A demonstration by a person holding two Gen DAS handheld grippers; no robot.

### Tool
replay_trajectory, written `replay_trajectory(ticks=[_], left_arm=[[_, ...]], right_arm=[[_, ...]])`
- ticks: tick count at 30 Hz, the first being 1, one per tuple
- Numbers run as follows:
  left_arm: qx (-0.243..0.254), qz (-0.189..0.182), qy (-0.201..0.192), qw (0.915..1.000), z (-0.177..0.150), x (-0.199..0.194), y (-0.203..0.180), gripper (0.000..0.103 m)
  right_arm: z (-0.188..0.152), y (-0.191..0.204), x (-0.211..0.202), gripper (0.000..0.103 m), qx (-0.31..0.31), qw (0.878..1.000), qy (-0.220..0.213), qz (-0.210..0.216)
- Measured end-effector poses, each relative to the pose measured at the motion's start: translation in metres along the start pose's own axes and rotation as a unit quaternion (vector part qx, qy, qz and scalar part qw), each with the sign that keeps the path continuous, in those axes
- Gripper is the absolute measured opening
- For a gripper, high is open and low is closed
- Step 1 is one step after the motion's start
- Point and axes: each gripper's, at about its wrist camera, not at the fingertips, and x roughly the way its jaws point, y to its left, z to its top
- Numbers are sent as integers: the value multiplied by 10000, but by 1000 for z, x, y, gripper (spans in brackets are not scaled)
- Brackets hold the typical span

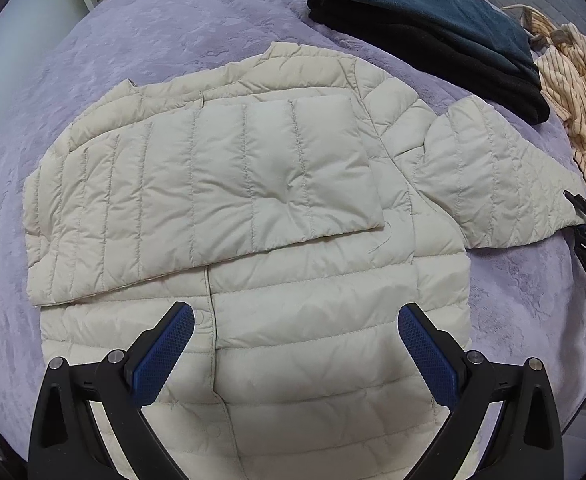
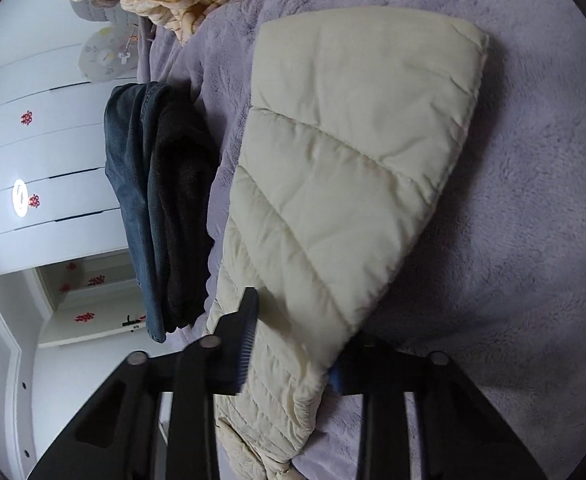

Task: Fold large clothes

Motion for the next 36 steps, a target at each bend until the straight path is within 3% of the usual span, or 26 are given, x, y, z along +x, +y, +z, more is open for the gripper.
replay_trajectory(ticks=[10,18,22,27,32,36], left_arm=[[-137,199,-224,9995,3,-14,37,102],[-499,266,-386,9977,1,-24,85,102],[-710,309,-461,9959,-5,-28,117,102],[-1078,355,-566,9919,-11,-27,160,102],[-1372,354,-715,9873,-13,-23,198,102],[-1514,201,-759,9853,-15,-12,220,102]], right_arm=[[-40,67,-13,9,-804,9906,210,1083],[-121,166,4,9,-2361,9601,795,1268],[-181,210,27,9,-3326,9319,1028,1024],[-267,246,71,9,-4533,8783,1395,608],[-348,232,126,9,-5187,8310,2007,110],[-400,198,172,9,-5596,7926,2382,-436]])
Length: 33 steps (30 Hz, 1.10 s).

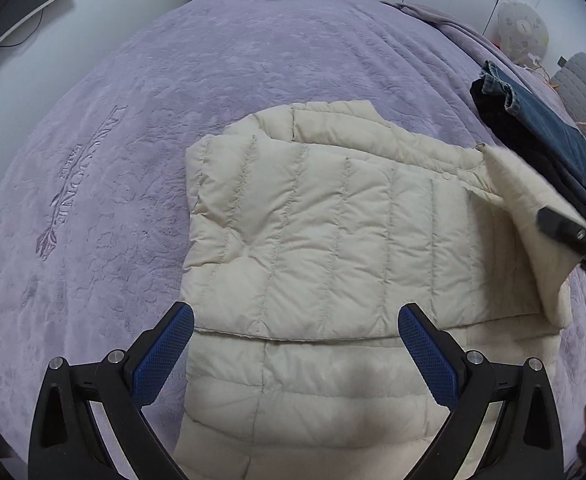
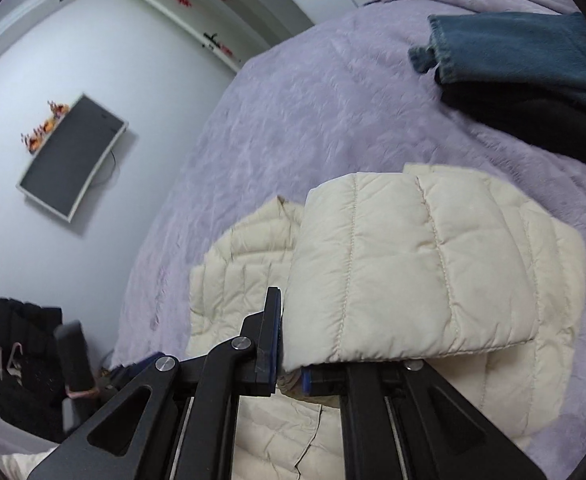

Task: Fold large clothes

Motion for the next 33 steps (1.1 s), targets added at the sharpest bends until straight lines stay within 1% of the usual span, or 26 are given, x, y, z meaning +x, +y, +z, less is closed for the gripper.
replay_trajectory(ticks=[3,4,5,7,8,9,10,11,12,14,17,20,21,22,24,25,26,28,30,33], left_arm=[[-23,-202,-5,9998,1,10,7,102],[-23,-288,-10,9996,1,12,8,102],[-15,-369,-24,9993,2,14,8,102],[16,-511,-44,9987,3,19,6,102],[28,-582,-47,9983,4,20,5,102],[32,-657,-43,9978,5,22,4,102],[34,-714,-33,9974,6,24,2,102],[28,-746,-26,9972,7,26,1,102],[21,-768,-18,9970,8,28,0,102],[-22,-817,12,9967,10,32,0,102],[-37,-853,32,9963,12,37,-1,102],[19,-902,-4,9959,14,38,-1,102],[26,-934,-10,9956,15,39,0,102],[22,-977,-17,9952,15,39,1,102],[-27,-1158,-24,9933,16,39,4,102],[-76,-1314,-13,9913,17,38,7,102],[-141,-1502,4,9886,18,38,10,102],[-311,-1993,51,9794,20,38,17,102],[-487,-2465,150,9678,21,40,23,102],[-828,-3122,348,9458,23,47,34,102]], right_arm=[[-19,2,40,9,-166,9983,438,-334],[-20,0,53,9,-158,9973,553,-460],[-24,-3,60,10,-130,9964,604,-577],[-30,-9,66,10,-11,9961,582,-661],[-31,-12,65,15,89,9964,540,-653],[-31,-16,64,34,192,9967,506,-599],[-32,-14,60,50,262,9971,479,-528],[-33,-14,56,81,304,9974,441,-484],[-35,-12,49,86,308,9975,351,-522],[-34,-7,39,86,345,9970,275,-629],[-38,-16,18,86,842,9942,-43,-674],[-44,-40,-10,86,1562,9832,-592,-729],[-45,-49,-15,82,1787,9786,-733,-714],[-43,-58,-18,75,1982,9744,-812,-678],[-37,-71,-16,29,2224,9700,-784,-586],[-33,-74,-13,21,2234,9702,-787,-516],[-28,-72,-12,13,2137,9723,-797,-509],[-17,-54,-11,12,1533,9825,-838,-644],[-8,-26,-7,12,735,9913,-791,-757],[-4,15,12,12,-230,9954,-535,-760]])
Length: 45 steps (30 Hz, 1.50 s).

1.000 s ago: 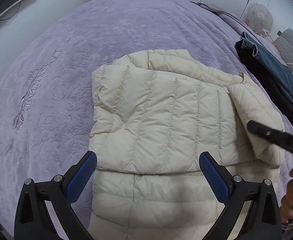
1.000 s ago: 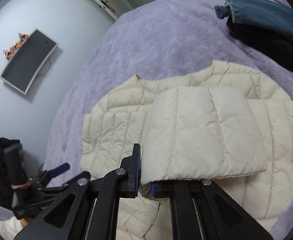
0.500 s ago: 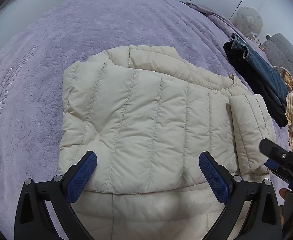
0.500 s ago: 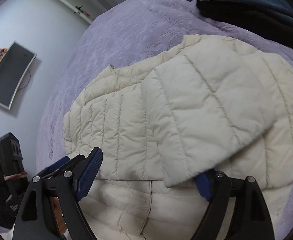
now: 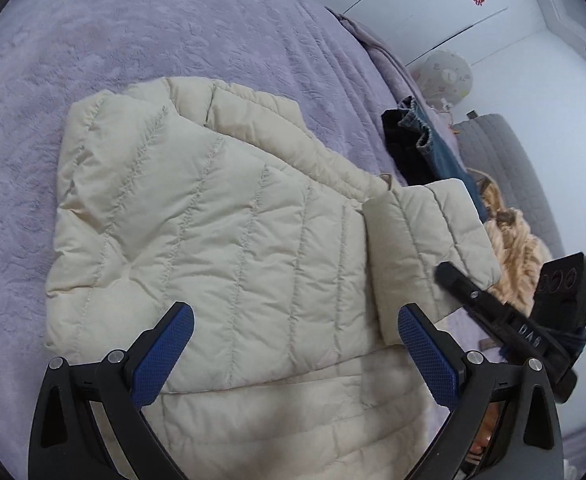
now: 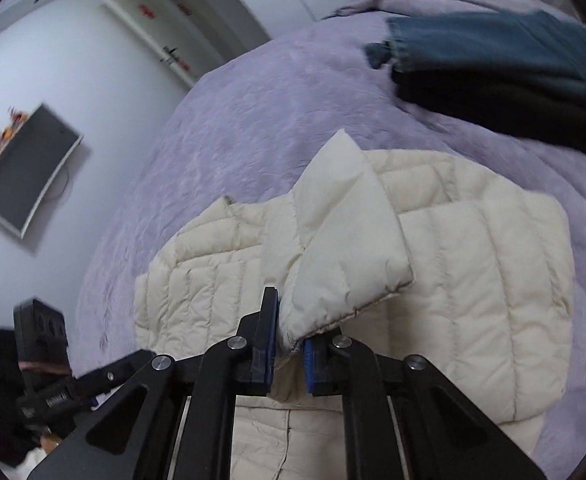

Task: Fold large clothes

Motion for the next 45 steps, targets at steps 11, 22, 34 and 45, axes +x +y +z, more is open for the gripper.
replay_trajectory(ticks=[11,22,34,45], left_arm=[[-649,-992,54,9929,7,-4,21,102],[-82,-197,359,9991,12,25,-6,102],[549,888,410,9937,-6,26,-11,10],[325,1222,252,9917,-8,16,15,10]], right_arm=[[-47,75,54,82,-1866,9755,1164,90],[-45,27,8,89,-886,9903,1031,277],[-53,-21,-21,89,-92,9950,981,183],[-37,-81,-48,83,638,9957,484,-459]])
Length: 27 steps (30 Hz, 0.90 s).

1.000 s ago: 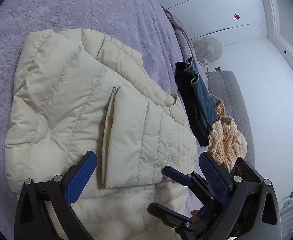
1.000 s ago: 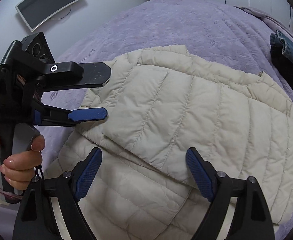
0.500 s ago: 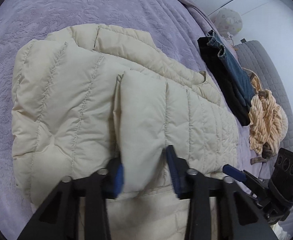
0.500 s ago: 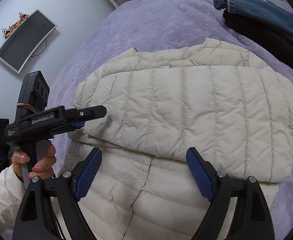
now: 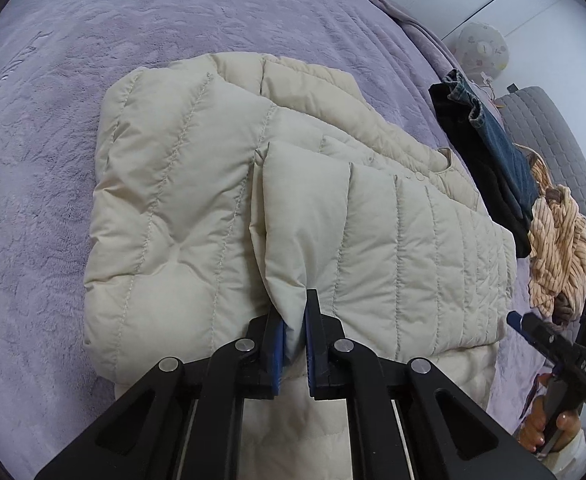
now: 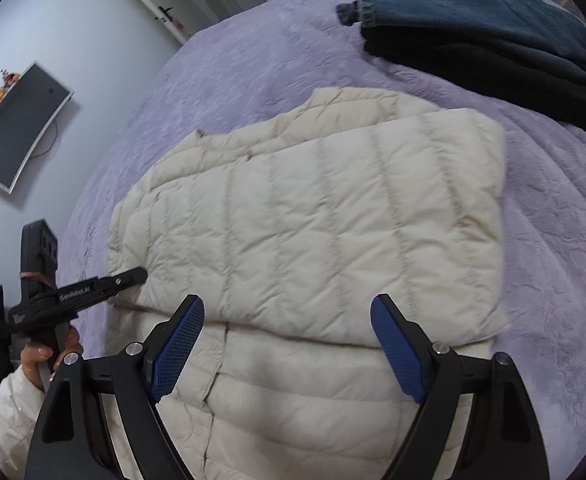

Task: Fold large clothes

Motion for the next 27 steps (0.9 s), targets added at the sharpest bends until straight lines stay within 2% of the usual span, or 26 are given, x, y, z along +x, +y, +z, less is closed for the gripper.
replay_trajectory(ticks=[1,3,5,8,10,11,15,18,19,20,21,24,27], left_arm=[[-11,23,7,10000,0,1,1,10],[7,89,24,10000,1,4,-1,10],[69,179,23,9998,1,5,-5,10],[40,215,10,9998,2,5,-2,10],[-44,246,4,9997,4,5,4,10],[-101,243,4,9997,5,4,7,10],[-57,338,23,9994,5,5,7,10],[17,454,61,9989,5,9,1,10],[42,492,71,9988,6,10,-2,10],[75,512,79,9986,6,11,-6,10],[125,522,89,9985,6,12,-10,10],[337,505,123,9981,4,18,-27,10],[443,512,133,9976,3,26,-38,10]], right_arm=[[7,-10,-3,78,150,9998,-73,-64],[23,-31,-5,55,447,9984,-190,-290],[39,-53,-4,45,771,9956,-256,-459],[51,-88,-10,46,1363,9880,-446,-576],[54,-111,-15,50,1796,9811,-541,-481],[54,-121,-15,56,1993,9779,-541,-334],[55,-138,1,57,2298,9712,-385,508],[60,-132,24,56,2278,9701,-126,824],[60,-130,30,52,2300,9695,-72,846],[61,-130,34,26,2291,9699,-33,827],[63,-131,38,20,2257,9717,24,705],[65,-140,41,18,2088,9777,-5,243],[62,-162,43,18,2244,9745,40,57]])
